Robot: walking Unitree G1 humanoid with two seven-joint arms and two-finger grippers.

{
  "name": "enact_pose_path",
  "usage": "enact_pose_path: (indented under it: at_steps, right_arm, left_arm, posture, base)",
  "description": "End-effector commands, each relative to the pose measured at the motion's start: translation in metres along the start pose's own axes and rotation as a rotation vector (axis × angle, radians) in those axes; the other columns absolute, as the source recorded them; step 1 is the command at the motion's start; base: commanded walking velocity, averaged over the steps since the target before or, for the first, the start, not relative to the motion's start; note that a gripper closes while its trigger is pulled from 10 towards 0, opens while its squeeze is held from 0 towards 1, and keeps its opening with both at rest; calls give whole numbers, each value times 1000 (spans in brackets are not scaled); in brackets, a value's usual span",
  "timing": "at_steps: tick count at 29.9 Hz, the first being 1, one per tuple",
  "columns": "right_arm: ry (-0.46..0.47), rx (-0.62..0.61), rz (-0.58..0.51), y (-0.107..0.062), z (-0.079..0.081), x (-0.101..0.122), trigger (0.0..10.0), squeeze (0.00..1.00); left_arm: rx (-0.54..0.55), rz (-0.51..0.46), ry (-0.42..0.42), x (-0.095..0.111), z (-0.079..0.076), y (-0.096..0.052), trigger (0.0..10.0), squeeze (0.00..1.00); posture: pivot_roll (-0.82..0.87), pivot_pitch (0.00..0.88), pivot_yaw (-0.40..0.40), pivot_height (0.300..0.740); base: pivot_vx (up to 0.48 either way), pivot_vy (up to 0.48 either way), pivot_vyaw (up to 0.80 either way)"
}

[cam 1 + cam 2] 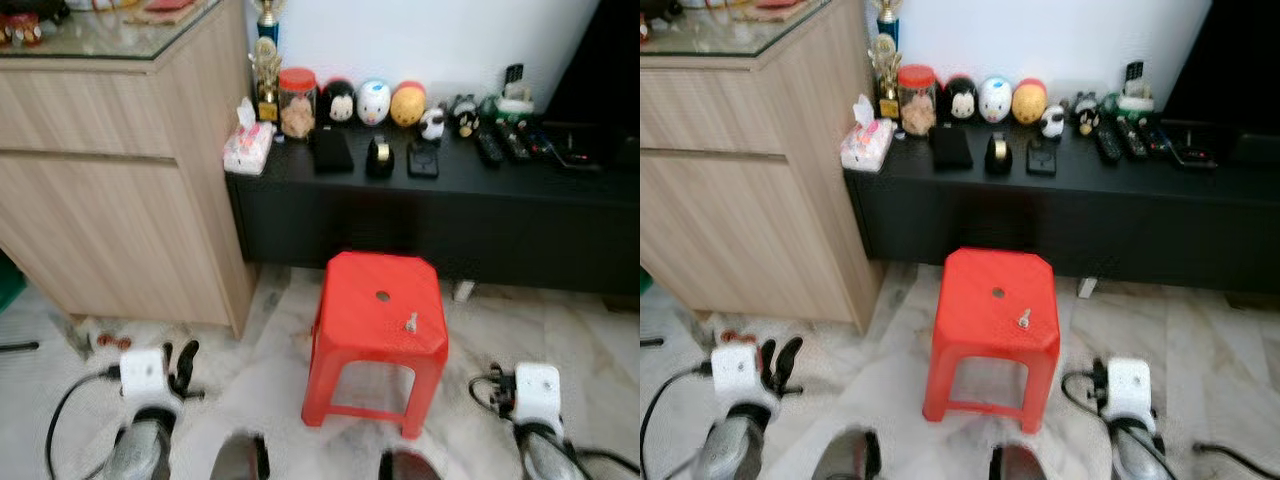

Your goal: Hang keys on a hook

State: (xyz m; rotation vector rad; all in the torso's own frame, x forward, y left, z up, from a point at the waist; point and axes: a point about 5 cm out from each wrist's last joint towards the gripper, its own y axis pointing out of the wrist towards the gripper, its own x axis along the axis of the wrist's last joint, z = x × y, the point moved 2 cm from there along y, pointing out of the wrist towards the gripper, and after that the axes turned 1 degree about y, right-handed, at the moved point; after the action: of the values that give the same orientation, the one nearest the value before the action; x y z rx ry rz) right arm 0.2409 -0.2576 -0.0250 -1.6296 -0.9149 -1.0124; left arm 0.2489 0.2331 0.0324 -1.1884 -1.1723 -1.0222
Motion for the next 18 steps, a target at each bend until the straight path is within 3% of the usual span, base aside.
enact_pose_path:
  at_steps: [1, 9, 14, 18]
  right_arm:
    - [13, -1, -10, 2, 1, 4, 10000, 0]
    - [33, 21, 1, 1, 3, 2, 10000, 0]
    - [-9, 38, 1, 1, 3, 3, 10000, 0]
    - [-15, 54, -2, 1, 4, 3, 10000, 0]
  left_arm:
    - [-12, -13, -1, 3, -2, 1, 10000, 0]
    - [-17, -2, 4, 0, -2, -2, 10000, 0]
    - [-10, 3, 5, -1, 0, -6, 10000, 0]
    - [-13, 5, 5, -2, -1, -6, 10000, 0]
  posture:
    - [-86, 44, -31, 637]
    - [-79, 62, -27, 637]
    - [-77, 66, -31, 637]
    - [-82, 69, -31, 637]
  base:
    - [292, 0, 0]
    - [303, 0, 0]
    - [315, 0, 0]
    - [317, 0, 720]
